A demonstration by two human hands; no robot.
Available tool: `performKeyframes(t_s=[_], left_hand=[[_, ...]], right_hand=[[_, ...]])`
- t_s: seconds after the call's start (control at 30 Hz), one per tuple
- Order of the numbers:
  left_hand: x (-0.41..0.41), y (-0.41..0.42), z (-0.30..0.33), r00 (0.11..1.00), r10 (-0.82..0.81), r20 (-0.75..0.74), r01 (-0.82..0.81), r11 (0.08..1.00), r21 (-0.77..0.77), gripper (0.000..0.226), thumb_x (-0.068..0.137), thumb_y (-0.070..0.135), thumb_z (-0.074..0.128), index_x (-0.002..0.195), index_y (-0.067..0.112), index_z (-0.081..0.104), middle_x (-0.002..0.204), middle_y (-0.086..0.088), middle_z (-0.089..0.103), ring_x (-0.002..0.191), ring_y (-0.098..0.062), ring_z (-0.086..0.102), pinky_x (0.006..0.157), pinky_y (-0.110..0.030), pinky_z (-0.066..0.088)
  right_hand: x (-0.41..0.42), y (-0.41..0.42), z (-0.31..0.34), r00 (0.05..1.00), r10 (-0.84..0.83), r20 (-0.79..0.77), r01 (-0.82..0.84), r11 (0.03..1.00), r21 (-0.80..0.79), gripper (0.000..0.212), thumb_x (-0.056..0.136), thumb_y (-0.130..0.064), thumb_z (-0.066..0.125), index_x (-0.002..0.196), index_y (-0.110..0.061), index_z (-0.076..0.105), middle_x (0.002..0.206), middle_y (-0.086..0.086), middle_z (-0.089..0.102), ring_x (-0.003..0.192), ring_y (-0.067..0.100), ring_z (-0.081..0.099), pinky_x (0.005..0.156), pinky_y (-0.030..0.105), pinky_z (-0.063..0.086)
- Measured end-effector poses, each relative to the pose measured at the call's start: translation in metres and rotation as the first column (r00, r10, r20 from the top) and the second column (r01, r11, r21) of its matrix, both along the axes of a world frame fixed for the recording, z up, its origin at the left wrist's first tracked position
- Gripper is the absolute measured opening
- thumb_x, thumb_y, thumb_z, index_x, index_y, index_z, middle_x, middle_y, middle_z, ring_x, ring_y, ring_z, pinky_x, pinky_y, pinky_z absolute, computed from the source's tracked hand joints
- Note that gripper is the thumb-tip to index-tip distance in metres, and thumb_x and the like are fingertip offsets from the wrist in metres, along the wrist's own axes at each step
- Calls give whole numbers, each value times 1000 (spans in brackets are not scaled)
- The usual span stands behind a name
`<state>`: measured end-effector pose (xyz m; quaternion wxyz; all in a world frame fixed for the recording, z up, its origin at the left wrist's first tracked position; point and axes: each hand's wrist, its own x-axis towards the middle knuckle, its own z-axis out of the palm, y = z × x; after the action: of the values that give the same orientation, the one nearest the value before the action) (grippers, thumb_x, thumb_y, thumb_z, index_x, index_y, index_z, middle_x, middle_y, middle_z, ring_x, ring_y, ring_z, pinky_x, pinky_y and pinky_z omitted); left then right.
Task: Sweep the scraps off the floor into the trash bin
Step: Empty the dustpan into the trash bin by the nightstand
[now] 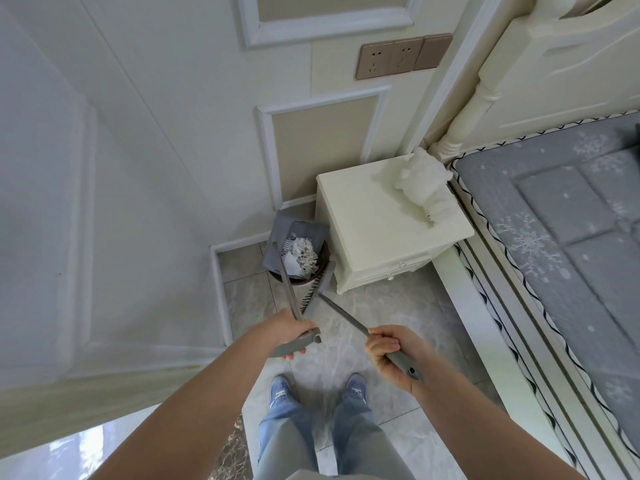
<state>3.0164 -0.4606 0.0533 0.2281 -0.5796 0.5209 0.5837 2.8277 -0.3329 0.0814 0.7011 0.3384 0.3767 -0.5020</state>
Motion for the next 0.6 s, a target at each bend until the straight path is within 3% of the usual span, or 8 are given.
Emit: performKeyframes(t_s=[0.07,0.17,0.23,0.3,0.4,0.47,0.53,0.6], left_hand=[[-1,-3,-8,1000,11,28,-14,993,120,34,96,36,55,101,5,67,76,-7,70,48,-15,62,48,-21,50],[-1,0,-27,979,202,38,-205,943,263,27,98,17,51,100,-6,66,78,-14,74,61,-20,70,59,-27,56],[-3,5,-36,949,316,5,-304,908,289,27,100,12,48,102,-11,61,83,-19,74,73,-27,71,73,-34,59],[-5,12,-49,929,369,0,-359,902,240,23,101,10,45,104,-11,53,90,-25,72,78,-33,69,78,-39,56],[-1,22,-59,924,376,69,-381,920,94,21,100,9,41,103,-7,56,98,-22,73,75,-31,70,74,-36,55],[9,30,-57,948,299,112,-296,954,-48,24,101,16,44,110,4,63,93,-11,73,77,-23,73,70,-29,59],[15,41,-59,951,286,120,-265,950,-167,26,99,16,45,122,8,56,83,-10,67,63,-21,70,51,-27,56],[18,48,-65,941,271,203,-223,947,-229,42,98,14,44,137,1,43,95,-12,68,71,-24,70,56,-32,58]], right_hand=[[2,1,-2,1000,22,-6,-22,1000,2,31,81,12,50,79,-15,34,55,-2,32,31,5,33,29,12,32],[5,3,-2,999,41,5,-41,997,-63,65,44,26,74,79,-13,36,54,-1,33,31,6,35,29,14,34],[5,5,-1,997,70,-14,-71,996,-45,56,55,23,70,80,-13,35,53,-2,33,31,6,34,28,14,34],[5,8,0,995,95,-37,-95,995,0,34,79,14,53,80,-14,34,54,-2,32,31,5,34,28,12,33],[4,13,0,993,112,-28,-112,994,13,29,85,10,49,79,-15,35,54,-3,31,31,4,33,28,12,32],[4,16,0,992,118,-33,-118,993,16,33,79,12,55,79,-15,35,55,-3,31,31,5,33,28,13,32],[3,20,-2,995,93,-21,-93,996,-15,55,57,21,72,78,-14,36,58,-3,30,31,6,33,27,15,33],[3,24,-4,996,93,2,-93,995,-43,71,39,24,80,78,-15,35,60,-3,29,32,6,33,27,15,33]])
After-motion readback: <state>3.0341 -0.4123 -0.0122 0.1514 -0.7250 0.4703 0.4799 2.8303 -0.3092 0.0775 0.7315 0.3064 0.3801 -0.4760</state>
